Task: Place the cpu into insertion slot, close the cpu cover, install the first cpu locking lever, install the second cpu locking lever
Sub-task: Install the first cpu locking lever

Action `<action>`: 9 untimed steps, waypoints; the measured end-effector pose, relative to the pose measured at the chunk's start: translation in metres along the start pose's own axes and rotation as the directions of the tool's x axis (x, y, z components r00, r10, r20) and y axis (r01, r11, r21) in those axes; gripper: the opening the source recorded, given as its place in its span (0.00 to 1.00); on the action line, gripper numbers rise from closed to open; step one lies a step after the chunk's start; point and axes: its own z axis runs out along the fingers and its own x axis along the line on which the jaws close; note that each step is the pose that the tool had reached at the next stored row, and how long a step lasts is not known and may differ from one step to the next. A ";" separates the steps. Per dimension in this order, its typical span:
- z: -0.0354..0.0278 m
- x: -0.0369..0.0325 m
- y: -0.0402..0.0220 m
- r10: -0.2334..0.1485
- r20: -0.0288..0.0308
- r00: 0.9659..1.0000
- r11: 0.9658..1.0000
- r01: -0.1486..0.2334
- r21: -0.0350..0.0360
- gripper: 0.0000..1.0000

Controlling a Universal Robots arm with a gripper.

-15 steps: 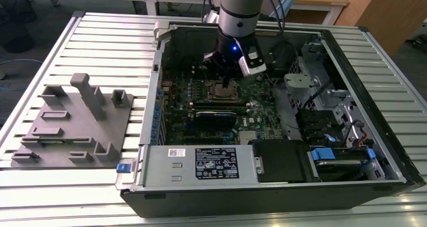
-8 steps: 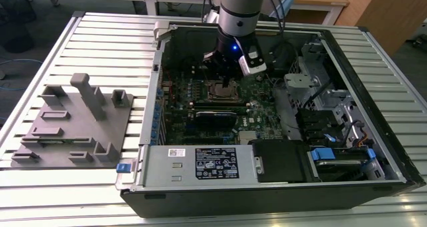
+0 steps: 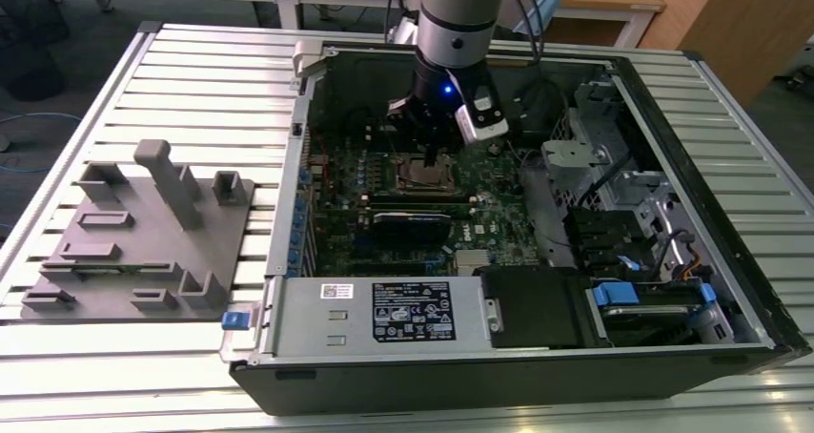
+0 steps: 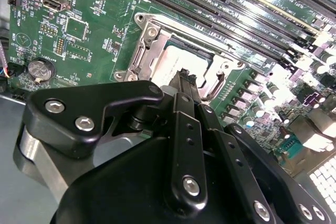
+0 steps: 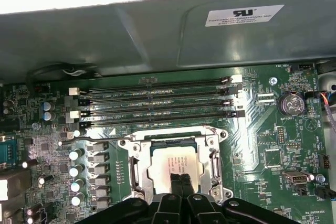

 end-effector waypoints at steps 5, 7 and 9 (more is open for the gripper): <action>-0.0034 0.0000 0.0002 0.000 0.000 1.000 1.000 0.000 0.000 0.11; -0.0050 0.0000 0.0003 0.000 0.000 1.000 1.000 0.000 -0.001 0.11; -0.0068 0.0000 0.0004 0.000 0.000 1.000 1.000 0.000 0.000 0.11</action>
